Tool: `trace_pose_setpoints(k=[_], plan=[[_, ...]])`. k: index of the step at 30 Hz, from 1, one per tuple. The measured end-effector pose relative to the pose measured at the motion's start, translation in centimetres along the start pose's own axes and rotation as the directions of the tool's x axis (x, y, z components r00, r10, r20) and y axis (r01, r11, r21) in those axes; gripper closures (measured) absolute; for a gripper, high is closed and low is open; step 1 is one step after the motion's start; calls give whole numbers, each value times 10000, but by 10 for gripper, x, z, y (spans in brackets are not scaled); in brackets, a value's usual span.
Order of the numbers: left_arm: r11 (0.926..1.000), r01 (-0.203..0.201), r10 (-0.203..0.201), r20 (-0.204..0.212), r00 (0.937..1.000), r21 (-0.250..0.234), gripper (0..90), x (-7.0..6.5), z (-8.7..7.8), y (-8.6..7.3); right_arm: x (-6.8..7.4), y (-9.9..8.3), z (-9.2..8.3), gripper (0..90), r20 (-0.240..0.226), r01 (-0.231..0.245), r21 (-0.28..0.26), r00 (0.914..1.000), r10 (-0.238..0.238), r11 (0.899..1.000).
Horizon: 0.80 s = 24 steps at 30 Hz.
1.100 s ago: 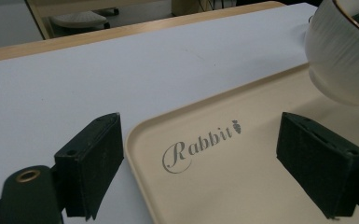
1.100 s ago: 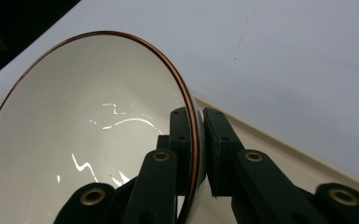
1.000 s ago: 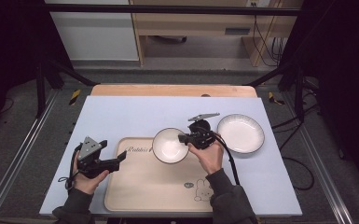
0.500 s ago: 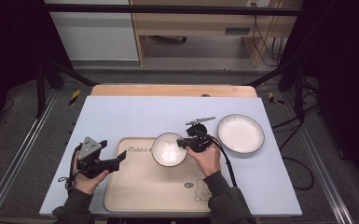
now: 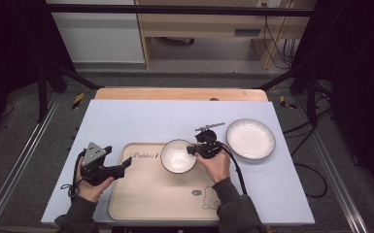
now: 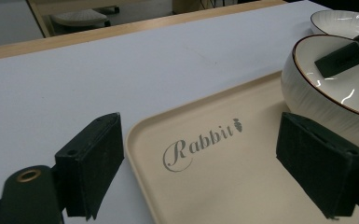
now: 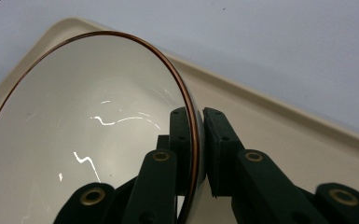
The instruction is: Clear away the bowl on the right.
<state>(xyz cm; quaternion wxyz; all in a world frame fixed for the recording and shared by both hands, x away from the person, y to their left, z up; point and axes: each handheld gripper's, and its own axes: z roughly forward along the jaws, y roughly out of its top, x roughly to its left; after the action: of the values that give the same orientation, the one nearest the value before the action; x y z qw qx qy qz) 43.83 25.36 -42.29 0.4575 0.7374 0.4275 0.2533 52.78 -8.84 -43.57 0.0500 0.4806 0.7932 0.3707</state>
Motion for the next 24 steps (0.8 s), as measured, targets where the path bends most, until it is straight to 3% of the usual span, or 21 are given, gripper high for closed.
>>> trace_pose_setpoints(k=[10,24], plan=[[10000,-6,6,0,10000,3,145,0,0,0,-1,-1,3,825,354,68,176,9993,-74,9998],[10000,10,-10,2,10000,19,145,0,1,0,-7,-3,7,828,296,-123,252,9995,116,9996]])
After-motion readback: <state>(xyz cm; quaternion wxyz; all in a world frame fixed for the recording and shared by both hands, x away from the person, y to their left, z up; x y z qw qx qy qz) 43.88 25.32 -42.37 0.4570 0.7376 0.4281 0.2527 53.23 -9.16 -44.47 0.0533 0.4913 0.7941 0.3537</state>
